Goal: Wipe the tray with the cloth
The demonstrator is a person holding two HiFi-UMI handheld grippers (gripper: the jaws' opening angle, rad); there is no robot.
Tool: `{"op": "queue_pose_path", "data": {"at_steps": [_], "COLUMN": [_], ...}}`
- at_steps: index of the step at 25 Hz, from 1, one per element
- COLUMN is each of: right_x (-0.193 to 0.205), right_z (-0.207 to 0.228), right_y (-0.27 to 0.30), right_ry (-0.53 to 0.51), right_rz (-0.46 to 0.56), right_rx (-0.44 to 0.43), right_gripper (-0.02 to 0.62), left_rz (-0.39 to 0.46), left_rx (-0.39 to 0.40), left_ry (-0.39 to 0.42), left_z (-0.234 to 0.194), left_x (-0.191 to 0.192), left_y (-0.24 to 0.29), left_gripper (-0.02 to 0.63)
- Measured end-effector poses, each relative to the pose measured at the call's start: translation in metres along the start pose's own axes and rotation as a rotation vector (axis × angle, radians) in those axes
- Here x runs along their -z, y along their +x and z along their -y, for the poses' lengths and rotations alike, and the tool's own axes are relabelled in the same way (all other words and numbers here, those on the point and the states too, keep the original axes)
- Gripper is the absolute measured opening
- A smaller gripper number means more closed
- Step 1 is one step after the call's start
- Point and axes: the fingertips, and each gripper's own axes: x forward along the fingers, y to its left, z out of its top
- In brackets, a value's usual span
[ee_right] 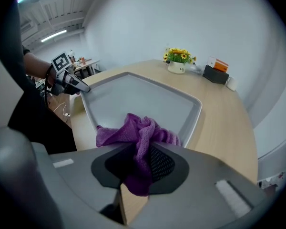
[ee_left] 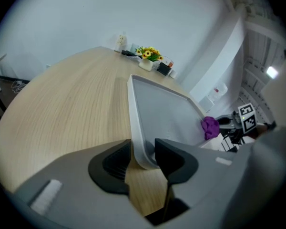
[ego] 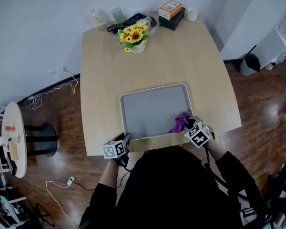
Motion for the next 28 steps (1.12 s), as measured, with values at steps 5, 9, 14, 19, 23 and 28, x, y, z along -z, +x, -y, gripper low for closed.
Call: {"op": "queue_pose_path", "data": {"at_steps": [5,9,14,19,23,28], "right_x": [-0.037,-0.11,-0.183,-0.202,-0.167,-0.083], "right_z": [0.004,-0.009,-0.028,-0.019,0.057,0.151], "right_y": [-0.016,-0.047,-0.113,-0.162,-0.172,-0.166], "right_ry": [0.02,-0.01,-0.044,-0.103,0.032,0.251], "right_rz": [0.088,0.289,0.613,0.777,0.737,0.593], "right_rx": [-0.024,-0.039,0.001,0.094,0.26,0.422], "right_gripper": [0.077,0.078,0.08,0.08,0.08,0.081], "left_rz": [0.039,0.272,0.502,0.543,0.504,0.463], "left_rx": [-0.085,-0.037,-0.026,-0.065,-0.075,-0.105], "left_ry": [0.227,0.353,0.517,0.594,0.552,0.558], "left_z": [0.026,0.08,0.144,0.159,0.153,0.149], "left_x": [-0.024,-0.078,-0.13,-0.136,-0.131,-0.129], "left_y": [-0.023,-0.065,-0.118,-0.131,-0.124,-0.117], "left_gripper": [0.142,0.14,0.133,0.128,0.126,0.124]}}
